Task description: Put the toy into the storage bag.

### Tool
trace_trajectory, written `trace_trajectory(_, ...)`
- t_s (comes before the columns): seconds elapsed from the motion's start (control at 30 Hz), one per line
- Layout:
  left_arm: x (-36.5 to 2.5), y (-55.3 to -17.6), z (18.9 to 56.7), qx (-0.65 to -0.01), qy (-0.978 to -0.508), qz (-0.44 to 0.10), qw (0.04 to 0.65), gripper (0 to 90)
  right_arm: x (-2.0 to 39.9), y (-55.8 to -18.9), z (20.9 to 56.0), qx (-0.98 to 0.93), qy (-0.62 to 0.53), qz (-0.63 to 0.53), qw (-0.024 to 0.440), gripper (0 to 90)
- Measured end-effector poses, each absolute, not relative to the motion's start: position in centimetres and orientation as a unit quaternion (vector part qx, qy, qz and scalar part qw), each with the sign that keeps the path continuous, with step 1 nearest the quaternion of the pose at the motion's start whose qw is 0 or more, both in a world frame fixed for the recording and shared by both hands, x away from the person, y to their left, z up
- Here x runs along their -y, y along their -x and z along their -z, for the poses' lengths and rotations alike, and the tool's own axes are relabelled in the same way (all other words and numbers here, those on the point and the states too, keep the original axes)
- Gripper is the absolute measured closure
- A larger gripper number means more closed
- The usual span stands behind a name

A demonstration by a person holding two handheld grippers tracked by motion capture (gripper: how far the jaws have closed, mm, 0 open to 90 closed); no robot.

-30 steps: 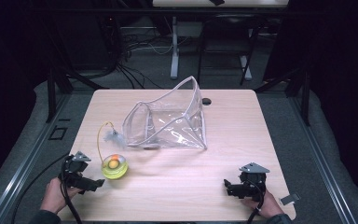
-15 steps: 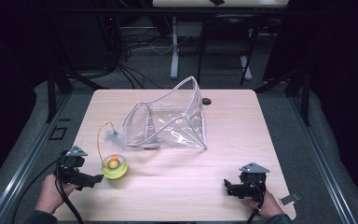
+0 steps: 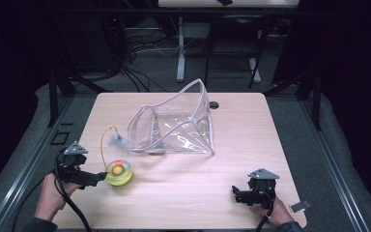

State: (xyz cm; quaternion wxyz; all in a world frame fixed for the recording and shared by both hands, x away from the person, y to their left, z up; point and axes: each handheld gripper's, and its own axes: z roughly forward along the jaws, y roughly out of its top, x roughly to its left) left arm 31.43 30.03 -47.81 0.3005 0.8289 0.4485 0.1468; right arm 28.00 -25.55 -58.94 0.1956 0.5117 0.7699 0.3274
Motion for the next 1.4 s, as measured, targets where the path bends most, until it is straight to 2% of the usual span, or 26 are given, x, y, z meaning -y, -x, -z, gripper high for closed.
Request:
trace_trajectory(0.57,-28.5,-32.9,45.8,-0.44,-0.831,-0.153,0.303,0.1,25.5,-28.0,58.9,-0.77,-0.512,-0.328,0.196,0.0)
trace_trajectory(0.67,-28.5,-33.1,45.4,-0.438,-0.83,-0.154,0.309,4.1,25.6,-28.0,58.9,-0.77,-0.512,-0.327,0.196,0.0)
trace_trajectory(0.73,-28.5,-33.3,45.1,-0.437,-0.828,-0.153,0.316,8.3,25.5,-28.0,58.9,-0.77,-0.512,-0.327,0.196,0.0)
trace_trajectory(0.77,-28.6,-33.4,45.0,-0.436,-0.827,-0.154,0.319,15.8,25.5,-28.0,58.9,-0.77,-0.512,-0.327,0.196,0.0)
trace_trajectory(0.8,-28.5,-33.5,44.9,-0.436,-0.827,-0.153,0.322,15.8,25.5,-28.0,58.9,-0.77,-0.512,-0.327,0.196,0.0)
trace_trajectory(0.87,-28.5,-33.6,44.7,-0.432,-0.827,-0.157,0.322,23.9,25.5,-28.0,58.9,-0.77,-0.512,-0.328,0.196,0.0)
trace_trajectory(1.0,-28.1,-33.5,44.6,-0.422,-0.831,-0.16,0.326,49.4,25.5,-28.0,58.9,-0.77,-0.512,-0.328,0.196,0.0)
trace_trajectory(1.07,-27.9,-33.4,44.7,-0.419,-0.833,-0.155,0.327,59.1,25.5,-28.0,58.9,-0.77,-0.512,-0.327,0.196,0.0)
trace_trajectory(1.1,-27.8,-33.4,44.9,-0.417,-0.834,-0.155,0.325,67.1,25.5,-28.0,58.9,-0.77,-0.512,-0.327,0.196,0.0)
trace_trajectory(1.13,-27.8,-33.4,44.9,-0.417,-0.834,-0.155,0.325,71.0,25.5,-28.0,58.9,-0.77,-0.512,-0.327,0.196,0.0)
trace_trajectory(1.17,-27.8,-33.4,45.0,-0.417,-0.834,-0.155,0.325,71.0,25.5,-28.0,58.9,-0.77,-0.512,-0.327,0.196,0.0)
trace_trajectory(1.3,-27.8,-33.1,44.7,-0.411,-0.835,-0.155,0.331,87.3,25.5,-28.0,58.9,-0.77,-0.512,-0.327,0.196,0.0)
trace_trajectory(1.4,-27.6,-33.0,44.6,-0.411,-0.836,-0.155,0.328,88.2,25.5,-28.0,58.9,-0.77,-0.512,-0.327,0.196,0.0)
